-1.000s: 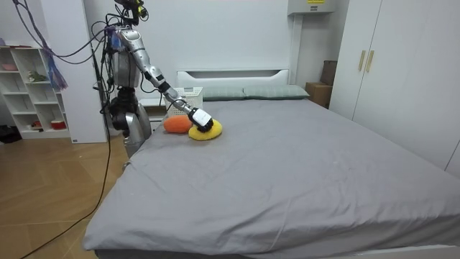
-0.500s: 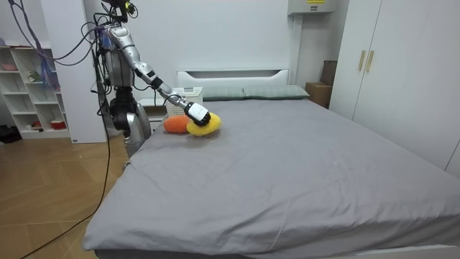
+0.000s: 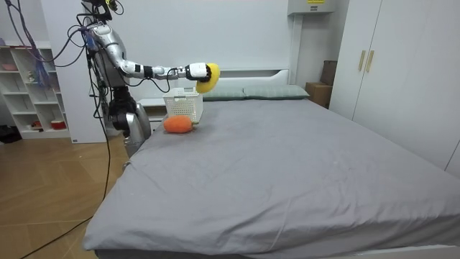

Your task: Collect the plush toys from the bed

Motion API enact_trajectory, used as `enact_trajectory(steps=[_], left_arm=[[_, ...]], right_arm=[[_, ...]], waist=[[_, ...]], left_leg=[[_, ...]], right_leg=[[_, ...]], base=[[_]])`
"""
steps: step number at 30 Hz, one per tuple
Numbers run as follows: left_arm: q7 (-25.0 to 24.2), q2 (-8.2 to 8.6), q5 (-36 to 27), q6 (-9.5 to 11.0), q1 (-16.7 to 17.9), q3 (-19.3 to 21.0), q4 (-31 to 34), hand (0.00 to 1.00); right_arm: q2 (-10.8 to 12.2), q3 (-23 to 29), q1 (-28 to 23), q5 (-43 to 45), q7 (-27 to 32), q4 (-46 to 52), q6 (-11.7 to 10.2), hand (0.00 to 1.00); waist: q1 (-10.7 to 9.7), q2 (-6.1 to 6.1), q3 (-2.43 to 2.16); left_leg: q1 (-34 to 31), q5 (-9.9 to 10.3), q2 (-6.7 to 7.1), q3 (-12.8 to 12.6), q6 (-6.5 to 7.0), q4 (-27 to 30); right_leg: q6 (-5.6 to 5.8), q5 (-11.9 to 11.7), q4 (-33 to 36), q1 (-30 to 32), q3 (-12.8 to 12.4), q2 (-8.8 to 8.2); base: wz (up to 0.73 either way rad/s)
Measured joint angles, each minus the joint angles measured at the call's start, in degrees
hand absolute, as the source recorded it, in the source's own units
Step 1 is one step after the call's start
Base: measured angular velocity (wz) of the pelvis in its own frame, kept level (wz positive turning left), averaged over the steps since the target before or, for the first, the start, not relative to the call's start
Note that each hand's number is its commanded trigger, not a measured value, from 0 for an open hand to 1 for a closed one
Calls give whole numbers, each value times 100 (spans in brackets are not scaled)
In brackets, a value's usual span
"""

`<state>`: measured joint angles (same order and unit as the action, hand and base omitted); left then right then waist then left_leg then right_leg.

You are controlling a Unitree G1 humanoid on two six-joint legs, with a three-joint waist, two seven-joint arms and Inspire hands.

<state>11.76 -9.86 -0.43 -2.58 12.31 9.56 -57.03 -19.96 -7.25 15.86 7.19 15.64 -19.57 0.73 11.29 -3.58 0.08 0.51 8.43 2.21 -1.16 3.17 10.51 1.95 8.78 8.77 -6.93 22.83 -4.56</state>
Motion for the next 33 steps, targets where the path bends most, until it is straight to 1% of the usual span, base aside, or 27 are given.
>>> enact_trajectory(steps=[3,5,6,7,9,10,11,14,16,18,20,21,22,23,25,26,28,29,31,32,33], left_arm=[[1,45,-1,-8,-54,28,22,0],[1,95,-2,-8,-79,28,26,0],[1,146,-1,-10,-93,28,71,0],[0,192,3,-9,-104,25,140,0],[0,231,3,-12,-132,22,190,0],[-1,235,5,-12,-139,21,198,0],[-2,234,10,-12,-150,22,196,0],[-1,225,17,-8,-178,29,176,0],[-1,220,14,-6,-211,30,154,0],[-1,220,18,-7,-235,29,127,0],[-1,215,19,-23,-221,30,76,0],[-1,207,19,-75,-209,32,75,0],[-2,201,18,-122,-160,32,73,0],[-2,202,18,-136,-152,32,73,0],[-2,216,129,-255,-140,41,94,0],[-3,218,182,-285,-134,40,102,0],[-2,229,358,-417,-121,35,160,0],[-2,230,373,-445,-121,32,176,0],[2,230,382,-458,-126,32,185,0],[3,230,381,-460,-123,29,185,0],[11,230,383,-467,-110,30,185,0]], right_arm=[[18,-16,0,231,-167,417,56,100],[40,-47,0,277,-238,586,64,100],[53,-47,1,277,-265,686,76,100],[65,-48,1,277,-268,787,110,100],[100,-48,12,305,-300,980,210,100],[127,-60,98,430,-389,1066,287,100],[128,-65,142,464,-427,1100,310,100],[127,-169,398,490,-486,1150,310,100],[127,-314,590,488,-550,1149,308,100],[128,-387,676,488,-591,1149,309,100],[134,-513,759,487,-591,1149,312,100],[177,-558,788,487,-588,1148,315,100],[261,-606,820,506,-580,1148,344,100],[301,-644,845,523,-579,1148,382,100],[432,-718,885,688,-580,1109,473,100],[465,-726,890,715,-580,1091,502,100],[588,-746,895,868,-580,1016,582,100],[605,-749,896,890,-580,987,599,100],[659,-751,922,890,-586,886,740,100],[663,-757,936,890,-588,879,767,100],[663,-803,1011,882,-594,833,795,96]], waist=[[8,2,-3],[5,-5,-3],[9,-14,2],[17,-23,7],[40,-47,12],[70,-64,15],[99,-73,17],[223,-145,40],[315,-201,39],[369,-221,38],[474,-224,45],[513,-223,51],[596,-213,59],[616,-206,65],[652,-204,73],[655,-208,75],[728,-217,78],[756,-218,78],[794,-231,77],[804,-236,79],[831,-248,78]], left_leg=[[4,-3,4,-2,4,-5],[6,-10,13,-6,13,-5],[2,-11,23,-8,17,-6],[0,-10,32,-14,27,-11],[-5,-3,40,-26,39,-18],[1,0,39,-53,44,-32],[10,1,35,-73,46,-44],[31,0,32,-100,47,-87],[32,0,33,-91,47,-84],[22,0,45,-48,47,-81],[19,2,51,-28,50,-81],[17,2,54,-2,50,-81],[12,3,55,8,50,-88],[5,4,55,16,50,-92],[-22,5,75,133,52,-79],[-32,4,79,159,51,-77],[-86,3,91,223,51,-37],[-95,2,93,235,50,-26],[-112,-1,113,310,49,9],[-129,-2,114,317,48,13],[-176,-2,115,323,47,36]], right_leg=[[2,1,3,-11,5,-4],[5,3,5,-14,5,-12],[12,7,5,-12,7,-24],[15,10,5,-5,7,-34],[18,11,8,8,-3,-44],[20,12,15,27,-39,-45],[20,12,18,38,-70,-42],[20,12,15,52,-126,-32],[20,12,-4,53,-137,-27],[20,12,-7,50,-145,-31],[21,12,-13,49,-141,-33],[21,12,-16,38,-121,-35],[21,12,-16,34,-70,-34],[22,13,-16,34,-51,-35],[22,13,-18,31,66,-43],[22,13,-18,29,85,-45],[23,13,-21,33,108,-45],[23,14,-21,32,112,-45],[33,20,-21,5,162,-51],[35,21,-21,7,166,-52],[37,22,-21,23,175,-54]], base=[[0],[0],[0],[0],[-3],[-12],[-17],[-7],[0],[10],[8],[6],[8],[11],[22],[23],[17],[13],[15],[10],[4]])
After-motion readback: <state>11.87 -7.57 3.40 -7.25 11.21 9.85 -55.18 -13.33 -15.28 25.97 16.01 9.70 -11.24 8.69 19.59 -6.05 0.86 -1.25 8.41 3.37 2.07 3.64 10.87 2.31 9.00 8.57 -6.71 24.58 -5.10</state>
